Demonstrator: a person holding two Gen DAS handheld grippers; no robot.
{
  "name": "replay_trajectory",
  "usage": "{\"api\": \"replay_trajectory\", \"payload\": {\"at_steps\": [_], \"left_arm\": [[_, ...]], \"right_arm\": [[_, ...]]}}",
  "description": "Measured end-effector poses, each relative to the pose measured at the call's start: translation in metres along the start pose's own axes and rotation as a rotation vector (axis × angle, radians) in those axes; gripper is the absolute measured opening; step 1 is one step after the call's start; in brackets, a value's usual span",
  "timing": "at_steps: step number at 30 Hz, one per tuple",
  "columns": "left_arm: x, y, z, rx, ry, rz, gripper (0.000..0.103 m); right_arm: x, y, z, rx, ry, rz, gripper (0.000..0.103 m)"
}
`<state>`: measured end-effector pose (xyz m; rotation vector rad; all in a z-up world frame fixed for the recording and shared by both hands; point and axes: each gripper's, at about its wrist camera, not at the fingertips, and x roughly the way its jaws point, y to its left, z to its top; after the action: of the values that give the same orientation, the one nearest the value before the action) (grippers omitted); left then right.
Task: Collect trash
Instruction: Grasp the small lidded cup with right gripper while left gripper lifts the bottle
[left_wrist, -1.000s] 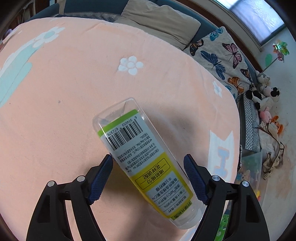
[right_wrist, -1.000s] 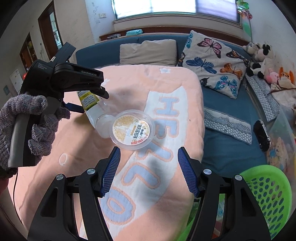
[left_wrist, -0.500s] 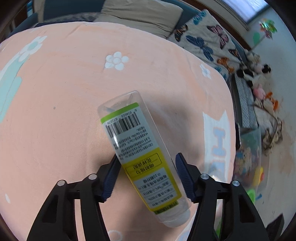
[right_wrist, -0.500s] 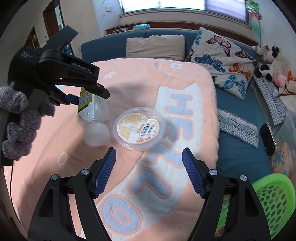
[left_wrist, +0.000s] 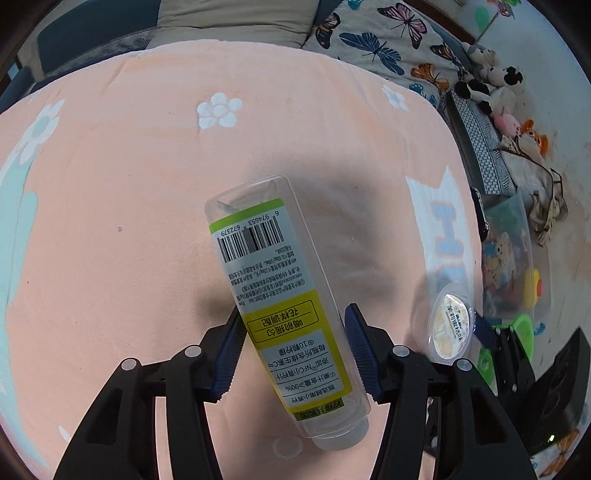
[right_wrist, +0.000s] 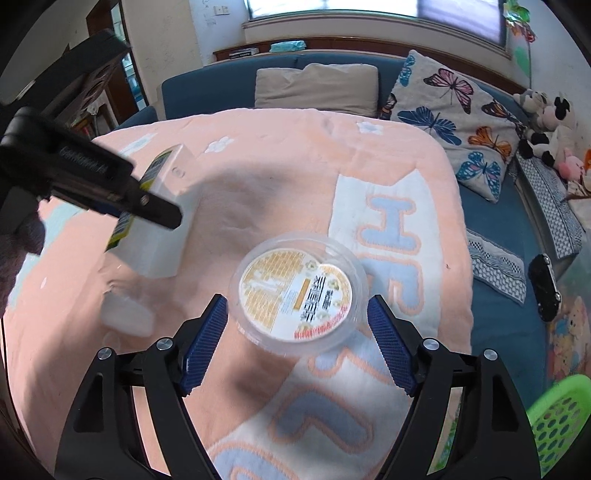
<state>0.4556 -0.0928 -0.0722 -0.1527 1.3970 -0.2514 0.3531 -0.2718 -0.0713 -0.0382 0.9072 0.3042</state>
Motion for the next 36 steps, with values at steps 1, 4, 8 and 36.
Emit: {"api": "replay_trajectory", "payload": {"at_steps": [1,4,8,36], "left_arm": [[0.0,0.0,0.0,0.004,-0.002,0.0,0.053],[0.001,-0.003,0.0,0.008,-0.011,0.008,0.054],[0.009,-0.005,-0.005,-0.011,-0.005,0.009,0.055],[-0.01,-0.057,-0.086,0.129,-0.05,-0.035,0.046]], "right_arm": [[0.002,-0.002,0.001,0.011,-0.001,0.002,0.078],[0.006,-0.004,0.004,0.023,0.008,0.008,0.069],[0.004,-0.002,0.002,0.013,0.006,-0.002,0.066],[-0.107,-0.017,-0.058,0.102,-0.089,-0.053,0.065]]}}
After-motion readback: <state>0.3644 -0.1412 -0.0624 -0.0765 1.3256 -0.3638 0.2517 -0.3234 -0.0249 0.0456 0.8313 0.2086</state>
